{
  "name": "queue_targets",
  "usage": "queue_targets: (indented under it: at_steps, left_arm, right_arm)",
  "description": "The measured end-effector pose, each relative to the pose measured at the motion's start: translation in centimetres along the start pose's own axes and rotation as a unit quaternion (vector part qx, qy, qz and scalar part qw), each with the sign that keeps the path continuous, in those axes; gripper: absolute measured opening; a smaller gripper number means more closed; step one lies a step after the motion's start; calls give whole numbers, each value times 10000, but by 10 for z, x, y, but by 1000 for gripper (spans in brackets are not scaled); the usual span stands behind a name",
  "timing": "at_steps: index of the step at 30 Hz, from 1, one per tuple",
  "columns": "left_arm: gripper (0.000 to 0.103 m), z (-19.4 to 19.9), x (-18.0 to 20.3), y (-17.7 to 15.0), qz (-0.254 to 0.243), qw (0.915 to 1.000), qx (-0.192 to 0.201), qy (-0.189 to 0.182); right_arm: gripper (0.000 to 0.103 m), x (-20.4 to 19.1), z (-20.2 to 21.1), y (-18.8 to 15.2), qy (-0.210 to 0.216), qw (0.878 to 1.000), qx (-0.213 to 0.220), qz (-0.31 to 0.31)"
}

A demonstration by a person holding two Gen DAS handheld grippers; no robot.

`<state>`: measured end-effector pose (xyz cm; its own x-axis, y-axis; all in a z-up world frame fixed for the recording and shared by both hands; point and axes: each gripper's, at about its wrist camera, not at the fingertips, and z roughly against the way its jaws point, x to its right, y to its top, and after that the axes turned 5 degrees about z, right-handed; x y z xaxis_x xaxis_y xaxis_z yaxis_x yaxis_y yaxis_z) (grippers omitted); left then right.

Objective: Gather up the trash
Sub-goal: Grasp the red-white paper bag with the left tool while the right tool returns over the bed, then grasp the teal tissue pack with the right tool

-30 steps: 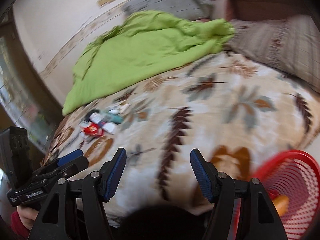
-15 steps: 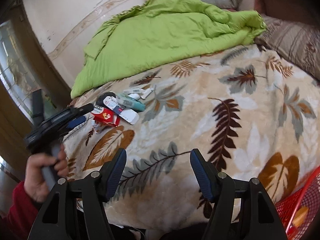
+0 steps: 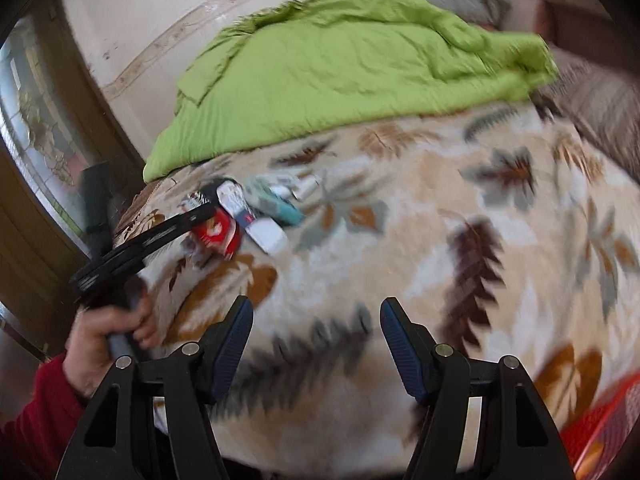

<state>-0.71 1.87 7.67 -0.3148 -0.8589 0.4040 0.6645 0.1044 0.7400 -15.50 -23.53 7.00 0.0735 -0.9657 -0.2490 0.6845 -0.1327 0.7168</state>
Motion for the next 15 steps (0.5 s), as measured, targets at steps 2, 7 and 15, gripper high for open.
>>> queue_targets:
  at_steps: [2,7,15]
  left_arm:
    - [17,17,-12,4,208,9996,128,-166]
    - [17,35,-44,9,740,9965,248,-290]
    - [17,35,-58,8,676,9975,160,-97]
  right_arm:
    - [71,-14,-10,15,37,9996,106,241]
    - [71,-51,-56,54,136,9957,207,894]
    - [53,-75,-150,81,-162,9922,-95,1233]
